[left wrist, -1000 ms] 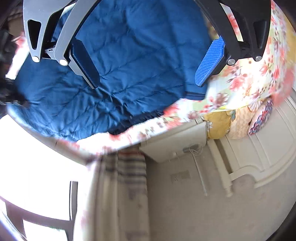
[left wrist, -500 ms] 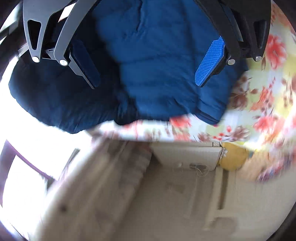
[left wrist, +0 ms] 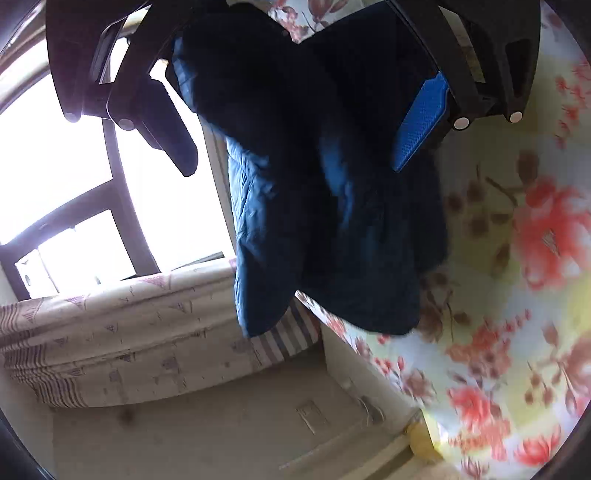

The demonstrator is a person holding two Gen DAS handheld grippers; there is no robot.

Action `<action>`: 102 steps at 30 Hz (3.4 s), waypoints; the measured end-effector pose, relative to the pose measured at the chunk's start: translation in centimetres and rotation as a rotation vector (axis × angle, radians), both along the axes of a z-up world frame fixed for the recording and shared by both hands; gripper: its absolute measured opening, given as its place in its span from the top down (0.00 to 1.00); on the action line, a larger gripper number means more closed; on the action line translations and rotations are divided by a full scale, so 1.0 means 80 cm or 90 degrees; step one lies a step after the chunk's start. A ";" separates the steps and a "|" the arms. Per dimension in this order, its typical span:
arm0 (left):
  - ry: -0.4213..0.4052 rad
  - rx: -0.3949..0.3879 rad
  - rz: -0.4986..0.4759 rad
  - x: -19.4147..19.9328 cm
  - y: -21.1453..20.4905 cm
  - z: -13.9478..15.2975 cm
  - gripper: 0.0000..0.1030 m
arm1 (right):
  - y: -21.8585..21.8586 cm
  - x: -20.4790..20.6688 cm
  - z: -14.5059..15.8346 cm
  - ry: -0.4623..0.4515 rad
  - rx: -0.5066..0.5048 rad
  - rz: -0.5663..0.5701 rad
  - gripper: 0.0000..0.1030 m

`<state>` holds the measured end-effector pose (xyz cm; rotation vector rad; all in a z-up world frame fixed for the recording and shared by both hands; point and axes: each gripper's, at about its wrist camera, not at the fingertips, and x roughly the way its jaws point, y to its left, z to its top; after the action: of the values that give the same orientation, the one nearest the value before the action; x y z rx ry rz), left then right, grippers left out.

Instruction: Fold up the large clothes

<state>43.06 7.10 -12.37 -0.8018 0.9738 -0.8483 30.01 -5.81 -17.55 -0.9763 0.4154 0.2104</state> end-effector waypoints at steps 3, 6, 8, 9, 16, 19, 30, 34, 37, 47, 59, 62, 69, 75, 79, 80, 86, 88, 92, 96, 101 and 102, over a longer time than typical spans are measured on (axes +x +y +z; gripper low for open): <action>-0.010 -0.023 -0.037 0.007 -0.018 0.005 0.04 | -0.019 -0.010 0.004 -0.030 0.015 0.014 0.56; -0.013 0.010 -0.064 0.022 -0.050 0.010 0.04 | -0.027 -0.019 0.004 -0.045 0.025 0.019 0.57; -0.014 0.031 -0.086 0.033 -0.070 0.017 0.04 | -0.028 -0.027 0.006 -0.053 0.035 0.018 0.57; -0.014 0.045 -0.094 0.037 -0.078 0.020 0.04 | -0.025 -0.021 0.006 -0.055 0.036 0.019 0.57; -0.044 0.236 -0.138 0.056 -0.130 0.053 0.04 | -0.036 -0.036 0.006 -0.077 0.085 0.035 0.61; -0.062 0.173 -0.111 0.039 -0.095 0.053 0.04 | -0.046 -0.040 0.018 -0.083 0.134 0.025 0.62; -0.015 0.107 -0.129 0.048 -0.100 0.034 0.04 | -0.056 -0.047 0.017 -0.089 0.148 0.040 0.62; -0.048 0.342 -0.153 0.056 -0.163 0.063 0.08 | -0.026 -0.055 -0.017 -0.132 0.002 0.057 0.62; -0.070 0.443 -0.149 0.049 -0.192 0.062 0.38 | -0.015 -0.059 -0.034 -0.144 -0.062 0.069 0.47; -0.153 0.360 -0.073 0.007 -0.146 0.054 0.63 | -0.133 -0.111 -0.014 -0.081 0.248 -0.119 0.05; -0.230 0.413 -0.034 -0.016 -0.118 0.051 0.81 | -0.117 -0.095 -0.025 -0.107 0.179 -0.171 0.10; -0.195 0.292 -0.015 -0.008 -0.080 0.017 0.81 | -0.115 -0.086 -0.043 -0.031 0.192 -0.148 0.20; -0.194 0.240 -0.002 -0.012 -0.067 0.003 0.81 | -0.105 -0.140 0.046 -0.013 0.333 0.059 0.20; -0.203 0.251 -0.004 -0.018 -0.045 0.013 0.71 | -0.033 -0.077 0.074 -0.002 0.367 0.094 0.36; -0.223 0.333 0.079 -0.030 -0.004 0.066 0.68 | 0.040 -0.052 -0.033 -0.008 0.118 0.079 0.35; -0.246 0.326 0.093 -0.036 0.004 0.087 0.68 | 0.045 -0.054 -0.036 -0.012 0.115 0.067 0.35; -0.357 0.290 0.035 -0.040 -0.067 0.167 0.25 | 0.041 -0.048 -0.027 0.030 0.126 0.061 0.34; -0.336 0.341 0.004 -0.010 -0.113 0.150 0.21 | 0.039 -0.050 -0.026 0.034 0.127 0.057 0.34; -0.261 0.522 0.042 0.064 -0.135 0.055 0.18 | 0.047 -0.048 -0.036 0.038 0.133 0.061 0.34; -0.169 0.329 0.056 0.092 -0.076 -0.047 0.07 | 0.047 -0.041 -0.032 0.051 0.159 0.087 0.34; -0.199 0.402 0.067 0.078 -0.096 -0.039 0.07 | -0.006 -0.041 0.027 0.196 0.317 0.194 0.36; -0.197 0.392 0.069 0.078 -0.095 -0.043 0.07 | -0.029 -0.037 0.051 0.211 0.380 0.216 0.36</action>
<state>49.29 -0.47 -15.80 -0.1828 0.8375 -0.5103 27.04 -8.14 -13.50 -0.4126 0.4505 0.7655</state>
